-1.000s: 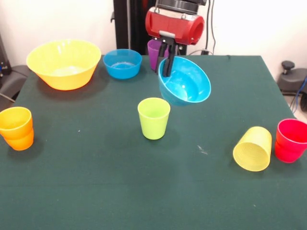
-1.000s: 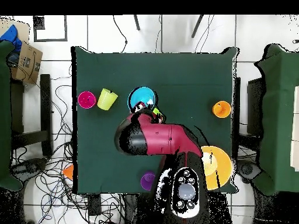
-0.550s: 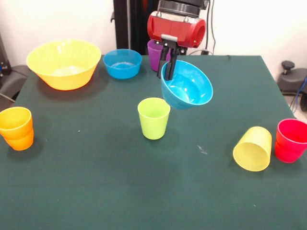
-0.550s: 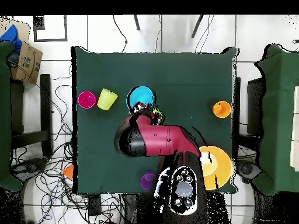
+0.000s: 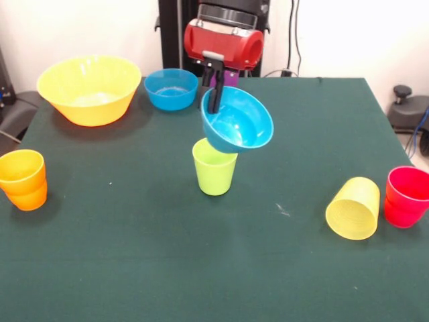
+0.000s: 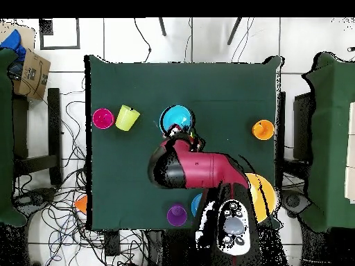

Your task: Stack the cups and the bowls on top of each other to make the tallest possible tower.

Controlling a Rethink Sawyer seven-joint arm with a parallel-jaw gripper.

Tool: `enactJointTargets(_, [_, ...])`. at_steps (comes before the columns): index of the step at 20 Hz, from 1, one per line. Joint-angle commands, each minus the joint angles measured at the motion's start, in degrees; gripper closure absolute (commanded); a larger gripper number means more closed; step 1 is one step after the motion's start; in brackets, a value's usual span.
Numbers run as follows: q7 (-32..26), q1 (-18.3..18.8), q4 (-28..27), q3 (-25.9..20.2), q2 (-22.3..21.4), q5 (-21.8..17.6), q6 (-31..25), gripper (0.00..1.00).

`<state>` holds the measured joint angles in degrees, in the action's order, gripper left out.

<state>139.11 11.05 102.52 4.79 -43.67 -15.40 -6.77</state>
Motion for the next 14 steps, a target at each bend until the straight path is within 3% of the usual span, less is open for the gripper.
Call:
enactJointTargets(1, [-1.5,1.9,4.2,-6.5,1.1,-5.3,2.2,1.00])
enactJointTargets(14, [3.0,-1.0,4.4,-3.3,3.9,-5.0,9.0,1.00])
